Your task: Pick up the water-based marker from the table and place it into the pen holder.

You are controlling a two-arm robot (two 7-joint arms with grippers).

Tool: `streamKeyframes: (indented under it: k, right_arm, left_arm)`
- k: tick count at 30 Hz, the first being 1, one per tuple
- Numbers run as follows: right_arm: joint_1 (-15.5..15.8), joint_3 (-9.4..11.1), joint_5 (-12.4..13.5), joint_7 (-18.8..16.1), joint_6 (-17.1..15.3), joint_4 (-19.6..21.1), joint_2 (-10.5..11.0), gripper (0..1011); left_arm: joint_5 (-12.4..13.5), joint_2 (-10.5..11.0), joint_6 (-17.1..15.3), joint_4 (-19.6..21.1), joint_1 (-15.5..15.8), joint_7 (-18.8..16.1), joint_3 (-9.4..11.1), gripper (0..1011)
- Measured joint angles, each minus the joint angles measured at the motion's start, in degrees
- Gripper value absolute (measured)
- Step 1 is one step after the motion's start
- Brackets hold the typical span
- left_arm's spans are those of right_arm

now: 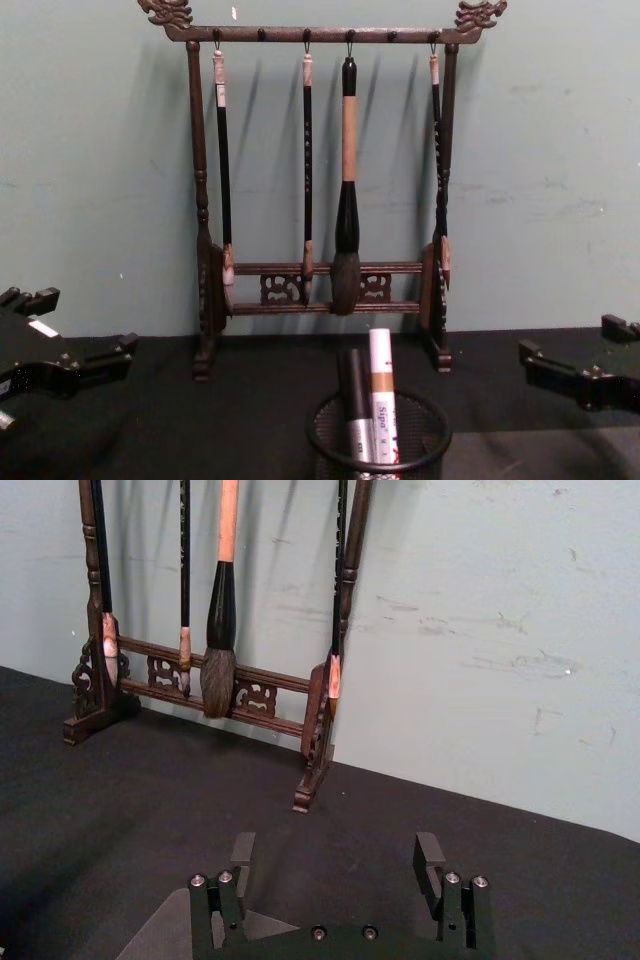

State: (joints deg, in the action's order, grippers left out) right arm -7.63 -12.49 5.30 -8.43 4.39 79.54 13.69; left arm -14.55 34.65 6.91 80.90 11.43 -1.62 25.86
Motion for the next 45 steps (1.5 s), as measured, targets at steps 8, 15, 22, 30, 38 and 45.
streamKeyframes:
  k: [8,15,22,30,38,45]
  right_arm:
    - [0.0,0.0,0.1,0.0,0.0,0.1,0.0,1000]
    - [0.0,0.0,0.2,-0.1,0.1,0.1,0.1,1000]
    - [0.0,0.0,0.2,-0.1,0.1,0.2,0.1,1000]
    - [0.0,0.0,0.3,-0.1,0.1,0.2,0.1,1002]
    - [0.0,0.0,0.3,-0.1,0.1,0.2,0.1,1002]
    - [0.0,0.0,0.3,-0.1,0.1,0.2,0.1,1002]
  left_arm:
    - [0.0,0.0,0.0,0.0,0.0,0.0,0.0,1001]
    - [0.0,0.0,0.0,0.0,0.0,0.0,0.0,1001]
    - [0.0,0.0,0.0,0.0,0.0,0.0,0.0,1001]
    - [0.0,0.0,0.0,0.0,0.0,0.0,0.0,1001]
    - [0.0,0.0,0.0,0.0,0.0,0.0,0.0,1001]
    - [0.0,0.0,0.0,0.0,0.0,0.0,0.0,1001]
